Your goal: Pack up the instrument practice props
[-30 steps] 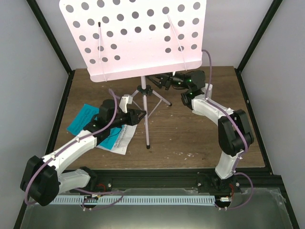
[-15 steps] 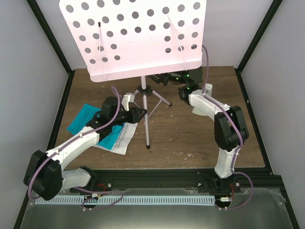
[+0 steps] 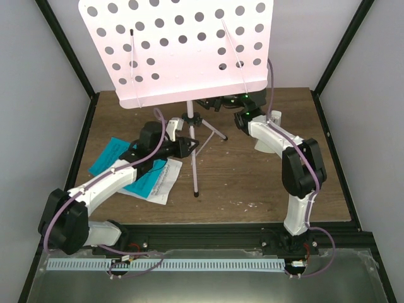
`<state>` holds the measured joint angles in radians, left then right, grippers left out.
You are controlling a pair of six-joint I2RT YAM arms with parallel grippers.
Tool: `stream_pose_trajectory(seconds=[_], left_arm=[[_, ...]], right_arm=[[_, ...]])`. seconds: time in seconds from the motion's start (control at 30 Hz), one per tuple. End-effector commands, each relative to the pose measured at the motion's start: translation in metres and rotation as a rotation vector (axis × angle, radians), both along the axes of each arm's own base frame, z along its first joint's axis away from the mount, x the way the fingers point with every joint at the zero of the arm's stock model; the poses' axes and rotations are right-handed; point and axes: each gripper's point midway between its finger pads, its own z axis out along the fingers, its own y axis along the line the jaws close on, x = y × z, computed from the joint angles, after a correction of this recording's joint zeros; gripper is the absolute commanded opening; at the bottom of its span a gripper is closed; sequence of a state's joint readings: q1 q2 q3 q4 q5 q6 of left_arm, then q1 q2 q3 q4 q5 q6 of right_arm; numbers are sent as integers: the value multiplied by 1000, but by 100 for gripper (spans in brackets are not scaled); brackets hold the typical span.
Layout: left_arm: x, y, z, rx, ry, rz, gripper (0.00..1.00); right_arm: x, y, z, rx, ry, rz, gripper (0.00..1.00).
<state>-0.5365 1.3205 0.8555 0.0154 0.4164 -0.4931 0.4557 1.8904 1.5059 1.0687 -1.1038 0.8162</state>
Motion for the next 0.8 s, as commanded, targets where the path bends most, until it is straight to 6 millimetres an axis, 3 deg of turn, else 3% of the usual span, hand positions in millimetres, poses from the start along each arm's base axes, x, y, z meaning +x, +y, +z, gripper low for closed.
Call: stream_pose_trajectory(seconds=[0.0,0.1,0.2,0.33,0.43,0.77], left_arm=[[9,1,5,20,-38,12,37],[10,2,0,33,-33,16,32],[11,4,1,46,-44,22,15],[9,8,9,75,-99,28,1],[5,9,19,95,-161,24,0],[-2,8,54,82,-327,26,0]], right_arm=[[-3,7,10,-5,-56,23,45],[-4,9,10,-8,-65,28,37],[-6,8,12,-5,-78,31,23],[-16,5,13,-1,-107,43,7],[-26,2,13,2,-127,35,1],[-60,-9,0,-25,-147,1,1]])
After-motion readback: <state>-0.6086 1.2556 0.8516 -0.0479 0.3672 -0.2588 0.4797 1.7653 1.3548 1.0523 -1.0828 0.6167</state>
